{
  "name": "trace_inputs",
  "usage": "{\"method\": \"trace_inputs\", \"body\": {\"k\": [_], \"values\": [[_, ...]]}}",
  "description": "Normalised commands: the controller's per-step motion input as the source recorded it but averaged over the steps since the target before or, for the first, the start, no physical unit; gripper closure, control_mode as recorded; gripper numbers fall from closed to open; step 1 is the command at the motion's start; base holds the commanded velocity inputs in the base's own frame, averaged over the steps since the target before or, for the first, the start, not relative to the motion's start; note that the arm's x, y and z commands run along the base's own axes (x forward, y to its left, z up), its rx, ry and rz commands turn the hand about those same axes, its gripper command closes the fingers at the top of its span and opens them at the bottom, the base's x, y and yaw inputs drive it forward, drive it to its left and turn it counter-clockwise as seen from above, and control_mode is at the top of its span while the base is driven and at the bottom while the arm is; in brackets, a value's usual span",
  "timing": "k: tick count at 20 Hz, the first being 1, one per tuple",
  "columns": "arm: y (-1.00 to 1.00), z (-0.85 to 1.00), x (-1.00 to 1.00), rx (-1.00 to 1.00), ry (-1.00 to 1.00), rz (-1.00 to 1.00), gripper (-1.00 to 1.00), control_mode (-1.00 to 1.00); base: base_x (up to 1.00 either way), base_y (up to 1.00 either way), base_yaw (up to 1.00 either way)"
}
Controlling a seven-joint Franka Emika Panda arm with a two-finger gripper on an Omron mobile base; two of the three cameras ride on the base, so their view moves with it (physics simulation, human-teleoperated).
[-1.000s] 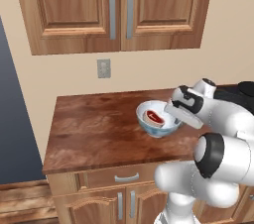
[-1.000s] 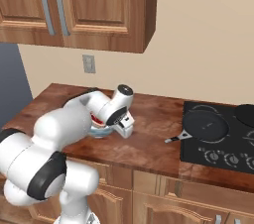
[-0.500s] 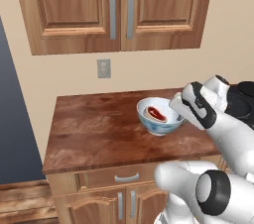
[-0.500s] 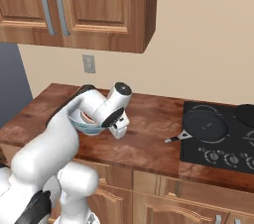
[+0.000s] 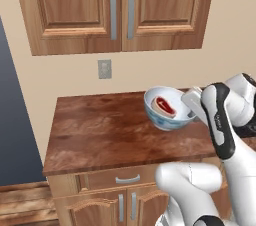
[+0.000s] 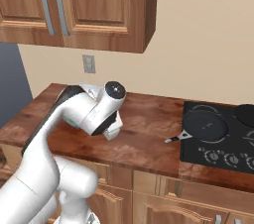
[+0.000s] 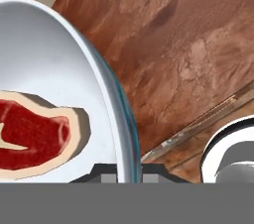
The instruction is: Place one of the steaks on the plate and the other in the bowl. Then place the bowl in the fridge.
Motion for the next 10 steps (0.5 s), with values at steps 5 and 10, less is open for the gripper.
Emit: {"method": "trace_inputs", "body": {"k": [5,10], "values": [[0.10,0.51,-0.57,0.00,-0.13,-0.05,1.00,-1.00,0.00,0.00,0.00],[0.11,0.54,-0.71,0.00,-0.10,-0.05,1.00,-1.00,0.00,0.00,0.00]]}}
